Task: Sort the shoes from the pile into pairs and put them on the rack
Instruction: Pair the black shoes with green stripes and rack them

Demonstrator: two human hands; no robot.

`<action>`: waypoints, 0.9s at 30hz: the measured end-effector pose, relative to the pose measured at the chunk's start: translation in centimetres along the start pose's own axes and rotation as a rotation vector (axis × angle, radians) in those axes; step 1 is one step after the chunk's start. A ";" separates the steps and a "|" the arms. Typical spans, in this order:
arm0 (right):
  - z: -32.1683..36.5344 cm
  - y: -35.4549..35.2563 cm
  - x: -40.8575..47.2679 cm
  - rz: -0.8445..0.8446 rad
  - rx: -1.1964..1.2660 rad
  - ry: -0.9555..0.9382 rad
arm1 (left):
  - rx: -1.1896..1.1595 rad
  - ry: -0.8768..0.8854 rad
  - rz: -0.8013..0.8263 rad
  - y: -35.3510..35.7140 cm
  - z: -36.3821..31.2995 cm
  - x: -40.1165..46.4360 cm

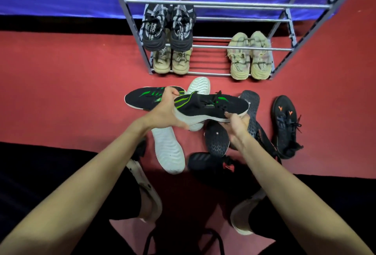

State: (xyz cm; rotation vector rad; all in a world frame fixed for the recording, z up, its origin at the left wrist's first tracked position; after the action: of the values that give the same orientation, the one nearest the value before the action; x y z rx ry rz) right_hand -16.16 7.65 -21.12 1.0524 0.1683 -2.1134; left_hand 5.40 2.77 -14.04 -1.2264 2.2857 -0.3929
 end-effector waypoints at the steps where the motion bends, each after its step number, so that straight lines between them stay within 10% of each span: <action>1: 0.2 -0.1 0.1 0.005 -0.034 -0.057 | -0.031 -0.101 0.054 0.2 0.4 -0.3; 8: 0.2 1.0 1.0 0.124 -0.266 -0.258 | -0.321 -0.369 0.085 1.6 3.3 -1.1; 21: -1.9 11.3 4.6 0.339 -0.736 -0.204 | -0.452 -0.525 -0.682 -1.9 10.7 0.6; 27: -4.4 15.9 8.1 0.384 -1.418 -0.574 | -0.339 -0.669 -0.910 -5.7 15.4 0.0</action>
State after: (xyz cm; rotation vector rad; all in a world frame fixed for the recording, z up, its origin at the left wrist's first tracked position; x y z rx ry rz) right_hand -5.57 -6.33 -26.67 -0.3419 0.9056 -1.3018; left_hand 17.98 -0.54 -24.04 -2.1389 1.1647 0.1217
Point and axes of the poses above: each hand's wrist, its own x-axis towards the middle knuckle, its own y-axis out of the palm, z = x × y, the point moved 1 cm from there along x, towards the middle knuckle, and after that the axes turned 5 degrees about y, right-handed, at the moved point
